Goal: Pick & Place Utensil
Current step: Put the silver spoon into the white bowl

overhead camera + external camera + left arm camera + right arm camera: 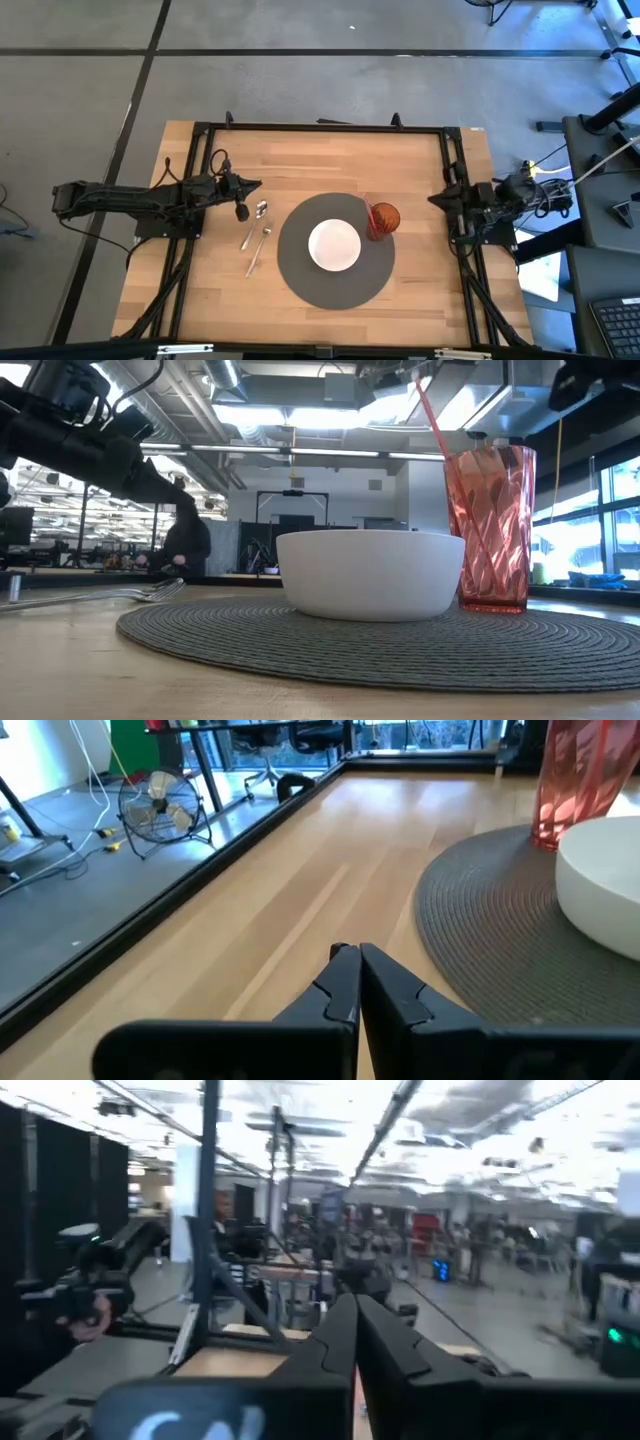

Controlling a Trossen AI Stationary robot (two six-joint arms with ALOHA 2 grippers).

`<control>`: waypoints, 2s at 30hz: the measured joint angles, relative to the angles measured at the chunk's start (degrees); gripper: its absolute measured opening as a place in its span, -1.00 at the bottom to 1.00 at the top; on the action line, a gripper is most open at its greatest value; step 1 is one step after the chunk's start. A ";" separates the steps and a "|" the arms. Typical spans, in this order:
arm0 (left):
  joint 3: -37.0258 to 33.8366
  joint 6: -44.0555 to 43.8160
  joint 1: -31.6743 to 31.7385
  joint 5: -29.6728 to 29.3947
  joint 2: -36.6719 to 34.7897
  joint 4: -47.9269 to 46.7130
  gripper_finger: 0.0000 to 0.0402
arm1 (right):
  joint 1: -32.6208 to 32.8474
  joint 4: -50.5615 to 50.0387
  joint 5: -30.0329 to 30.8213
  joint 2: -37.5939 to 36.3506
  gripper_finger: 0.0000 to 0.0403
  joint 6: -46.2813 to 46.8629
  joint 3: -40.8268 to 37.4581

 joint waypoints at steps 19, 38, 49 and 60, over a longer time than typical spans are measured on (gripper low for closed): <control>6.05 -23.32 -3.13 0.53 3.62 -28.14 -0.99 | -0.02 7.22 0.55 -1.18 -0.98 -0.17 -8.99; 35.12 -36.41 -17.00 0.62 43.21 -49.38 -0.88 | -0.02 6.88 0.49 -1.18 -0.92 0.65 -8.97; 36.59 -43.52 -16.90 -0.44 49.18 -52.42 -0.48 | -0.02 6.61 -0.37 -1.18 -0.90 0.70 -8.95; 36.59 -47.56 -16.87 4.12 53.50 -52.72 -0.23 | -0.02 6.57 -0.37 -1.18 -0.90 0.68 -8.93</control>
